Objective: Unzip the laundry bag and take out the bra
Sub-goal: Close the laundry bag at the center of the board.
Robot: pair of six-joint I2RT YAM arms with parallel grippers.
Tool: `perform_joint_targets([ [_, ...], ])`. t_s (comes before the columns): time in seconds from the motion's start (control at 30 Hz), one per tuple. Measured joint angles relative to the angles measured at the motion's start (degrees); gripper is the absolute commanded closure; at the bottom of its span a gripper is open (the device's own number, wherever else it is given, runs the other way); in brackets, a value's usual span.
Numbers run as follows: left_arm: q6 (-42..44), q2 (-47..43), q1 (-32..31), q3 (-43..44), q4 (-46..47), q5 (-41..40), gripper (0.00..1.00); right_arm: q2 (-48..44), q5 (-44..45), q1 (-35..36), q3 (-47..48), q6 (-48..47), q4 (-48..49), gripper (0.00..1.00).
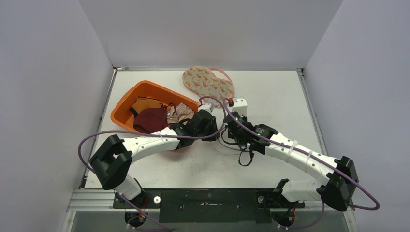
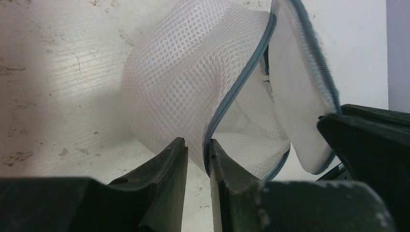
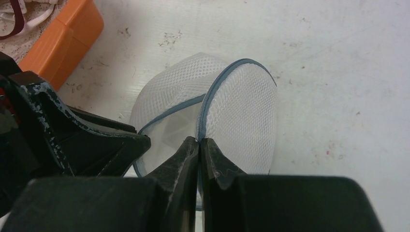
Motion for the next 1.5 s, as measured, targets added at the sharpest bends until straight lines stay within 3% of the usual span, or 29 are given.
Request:
perform_joint_targets([
  [0.4,-0.6,-0.4,0.9,-3.0,1.2,0.2,0.79,4.2,-3.5,0.3,-4.3,4.5,11.3,0.91],
  [0.67,-1.3,-2.5,1.8,-5.1,1.2,0.2,0.67,7.8,-6.8,0.3,-5.9,7.2,17.4,0.80],
  [0.87,-1.6,-4.9,2.0,-6.8,1.1,0.0,0.61,8.4,-9.1,0.3,-7.4,9.2,20.6,0.63],
  [1.1,-1.7,-7.2,2.5,-8.7,-0.4,-0.5,0.56,8.4,-11.2,-0.8,-10.0,11.1,23.3,0.35],
  [1.33,-1.9,-8.8,2.9,-9.3,-1.6,-1.7,0.40,5.2,-12.1,-1.6,-10.5,11.5,22.5,0.22],
  [1.5,-2.7,-11.1,3.0,-9.3,-1.4,-2.0,0.34,-0.5,-12.3,-1.6,-10.0,11.1,20.4,0.17],
])
